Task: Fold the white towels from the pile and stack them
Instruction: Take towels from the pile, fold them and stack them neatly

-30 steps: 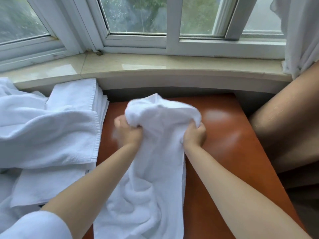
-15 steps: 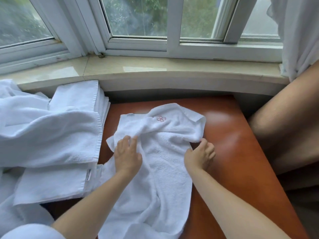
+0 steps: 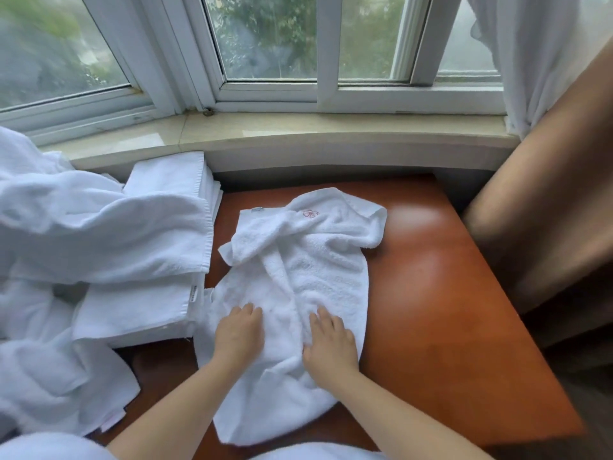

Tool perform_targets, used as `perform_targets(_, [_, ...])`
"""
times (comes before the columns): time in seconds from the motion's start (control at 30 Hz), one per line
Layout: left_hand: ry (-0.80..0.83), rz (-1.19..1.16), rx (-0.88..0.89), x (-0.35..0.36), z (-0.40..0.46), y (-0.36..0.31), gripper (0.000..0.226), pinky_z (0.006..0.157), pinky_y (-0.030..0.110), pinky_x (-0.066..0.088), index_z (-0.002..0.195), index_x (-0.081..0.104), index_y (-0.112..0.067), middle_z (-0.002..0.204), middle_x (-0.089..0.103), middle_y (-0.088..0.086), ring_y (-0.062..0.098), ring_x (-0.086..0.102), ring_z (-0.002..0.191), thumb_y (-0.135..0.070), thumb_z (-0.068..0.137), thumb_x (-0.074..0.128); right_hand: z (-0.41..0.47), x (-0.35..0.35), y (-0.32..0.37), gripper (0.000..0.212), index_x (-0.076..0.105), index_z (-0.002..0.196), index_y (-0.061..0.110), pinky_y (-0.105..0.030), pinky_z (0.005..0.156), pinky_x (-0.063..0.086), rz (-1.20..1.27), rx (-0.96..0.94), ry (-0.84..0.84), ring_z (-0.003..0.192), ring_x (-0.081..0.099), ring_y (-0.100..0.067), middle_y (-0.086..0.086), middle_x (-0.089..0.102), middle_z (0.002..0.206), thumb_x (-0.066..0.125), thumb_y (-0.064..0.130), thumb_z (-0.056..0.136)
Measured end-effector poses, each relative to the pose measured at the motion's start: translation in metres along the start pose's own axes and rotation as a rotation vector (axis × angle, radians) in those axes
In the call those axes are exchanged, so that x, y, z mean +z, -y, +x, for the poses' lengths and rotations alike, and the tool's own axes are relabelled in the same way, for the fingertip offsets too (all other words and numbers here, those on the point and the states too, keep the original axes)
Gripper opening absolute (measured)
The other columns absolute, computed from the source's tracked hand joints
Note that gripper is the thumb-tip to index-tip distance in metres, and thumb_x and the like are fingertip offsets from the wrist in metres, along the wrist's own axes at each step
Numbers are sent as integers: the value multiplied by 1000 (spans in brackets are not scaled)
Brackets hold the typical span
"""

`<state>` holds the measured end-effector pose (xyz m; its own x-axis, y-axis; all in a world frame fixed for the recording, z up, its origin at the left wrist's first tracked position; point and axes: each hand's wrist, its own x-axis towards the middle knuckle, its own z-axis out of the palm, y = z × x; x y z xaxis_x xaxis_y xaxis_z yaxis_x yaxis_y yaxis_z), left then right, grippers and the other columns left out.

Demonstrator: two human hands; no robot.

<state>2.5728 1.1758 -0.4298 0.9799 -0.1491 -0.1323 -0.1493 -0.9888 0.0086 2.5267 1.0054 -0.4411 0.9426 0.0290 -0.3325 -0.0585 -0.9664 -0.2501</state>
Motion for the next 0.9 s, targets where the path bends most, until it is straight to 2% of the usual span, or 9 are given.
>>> perform_targets(0.17, [-52,-3,69,-11,-23,-9,11,55,34,40,67,61,-5,67,59,10,32,57,66,-5,69,72,13,-24,-43,68,5,153,15,-35,116,15,-55,125,-27,145,10,-20,2,0,161,38,21,94])
perform_targets(0.23, [-109,-3,88,-8,-34,-11,10,64,41,50,64,64,-6,68,61,10,33,60,70,-10,71,71,18,-40,-68,62,11,153,17,-37,116,16,-115,222,-55,145,12,-22,-1,4,161,37,20,97])
perform_targets(0.33, [37,-95,-74,2,-44,-14,32,99,43,38,117,62,-19,129,53,5,27,46,122,-34,92,51,14,-50,-91,54,26,148,20,-39,113,21,-184,322,-156,142,18,-25,-6,12,158,41,19,96])
perform_targets(0.43, [59,-515,-263,6,-49,-14,56,97,39,42,141,38,-19,138,47,4,26,46,125,-32,89,56,0,-38,-81,48,38,140,19,-35,107,28,-52,175,-273,136,27,-25,-6,24,154,42,11,92])
perform_targets(0.53, [116,-740,-484,3,-48,-15,36,75,35,44,121,42,-20,107,59,3,26,58,96,-32,89,53,-13,-19,-57,38,48,130,16,-33,104,32,86,-8,-214,131,37,-23,-5,37,146,43,18,92])
perform_targets(0.6, [183,-754,-554,-1,-47,-18,21,65,32,42,89,48,-16,84,57,0,22,56,75,-37,88,48,-16,-11,-49,44,45,136,17,-33,112,24,135,-65,-136,140,27,-21,-6,30,152,45,29,94])
perform_targets(0.67, [265,-742,-606,-8,-50,-21,30,57,30,34,64,43,-17,62,47,-2,19,46,57,-39,84,48,-18,-8,-49,53,35,145,20,-34,117,12,133,-106,-40,147,10,-17,-3,14,160,44,37,96])
perform_targets(0.77, [358,-610,-625,-16,-51,-28,23,61,29,31,60,40,-17,57,43,-4,18,44,55,-27,72,56,-16,-10,-55,62,21,152,24,-35,119,5,58,-144,69,148,-3,-17,-1,-1,162,41,44,97])
perform_targets(0.9, [257,-551,-517,-15,-47,-36,12,53,27,31,76,46,-13,73,48,-1,15,46,62,-10,71,56,-5,-14,-54,69,5,154,28,-37,119,1,-20,-152,148,148,-11,-18,-2,-13,161,37,49,97])
